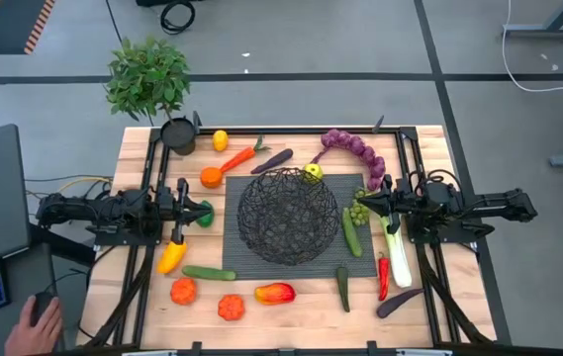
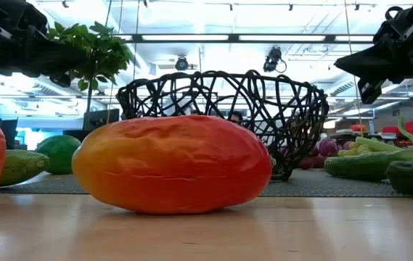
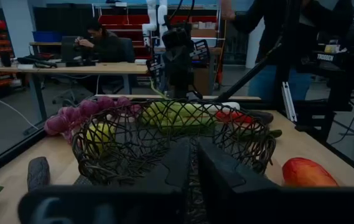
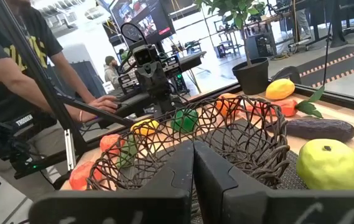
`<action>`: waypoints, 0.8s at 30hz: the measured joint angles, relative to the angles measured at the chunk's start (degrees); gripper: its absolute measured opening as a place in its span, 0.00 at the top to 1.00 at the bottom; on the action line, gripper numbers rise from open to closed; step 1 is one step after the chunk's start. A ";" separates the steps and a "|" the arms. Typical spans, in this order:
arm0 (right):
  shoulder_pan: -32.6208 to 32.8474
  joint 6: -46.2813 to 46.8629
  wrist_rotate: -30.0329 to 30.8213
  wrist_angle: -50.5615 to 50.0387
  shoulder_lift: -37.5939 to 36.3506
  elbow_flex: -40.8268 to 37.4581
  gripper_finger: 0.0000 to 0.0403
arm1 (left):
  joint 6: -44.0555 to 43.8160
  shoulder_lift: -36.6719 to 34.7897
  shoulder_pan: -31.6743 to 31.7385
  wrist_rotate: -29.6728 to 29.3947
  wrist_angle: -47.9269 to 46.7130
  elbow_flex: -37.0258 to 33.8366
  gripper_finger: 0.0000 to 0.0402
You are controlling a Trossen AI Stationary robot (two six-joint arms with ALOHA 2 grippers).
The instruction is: Build produce basket
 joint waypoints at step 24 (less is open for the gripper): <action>0.01 0.01 0.01 0.00 -0.01 0.00 0.96 | 0.00 -0.02 -0.02 0.01 0.04 0.00 0.91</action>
